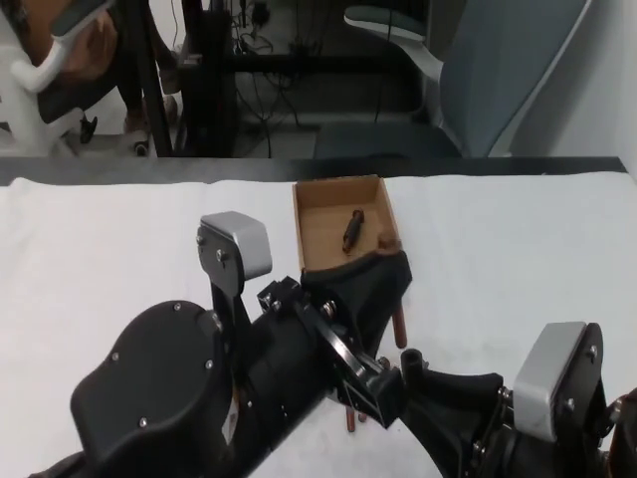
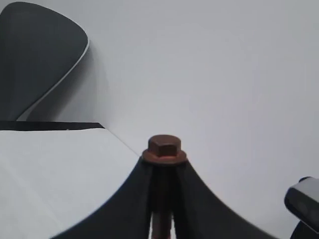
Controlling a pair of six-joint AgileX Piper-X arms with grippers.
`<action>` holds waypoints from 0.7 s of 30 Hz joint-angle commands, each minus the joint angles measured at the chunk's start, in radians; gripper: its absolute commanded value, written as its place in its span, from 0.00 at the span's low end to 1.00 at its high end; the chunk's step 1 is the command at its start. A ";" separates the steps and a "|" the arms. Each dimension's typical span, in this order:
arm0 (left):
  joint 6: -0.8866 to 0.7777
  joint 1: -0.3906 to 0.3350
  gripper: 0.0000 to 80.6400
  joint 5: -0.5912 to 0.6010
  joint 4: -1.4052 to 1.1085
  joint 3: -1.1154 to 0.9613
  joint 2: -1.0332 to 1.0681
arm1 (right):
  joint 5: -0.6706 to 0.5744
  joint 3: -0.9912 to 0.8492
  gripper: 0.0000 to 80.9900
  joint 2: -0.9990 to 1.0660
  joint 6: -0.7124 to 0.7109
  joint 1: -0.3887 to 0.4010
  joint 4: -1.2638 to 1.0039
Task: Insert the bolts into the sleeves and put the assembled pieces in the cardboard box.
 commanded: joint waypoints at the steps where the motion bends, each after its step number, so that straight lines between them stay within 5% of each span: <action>1: 0.025 -0.018 0.02 0.019 -0.025 -0.001 0.001 | -0.002 -0.003 0.01 0.000 0.002 0.004 -0.042; 21: 0.057 -0.028 0.02 0.018 0.049 0.004 0.001 | -0.021 -0.006 0.01 0.000 -0.005 0.004 -0.093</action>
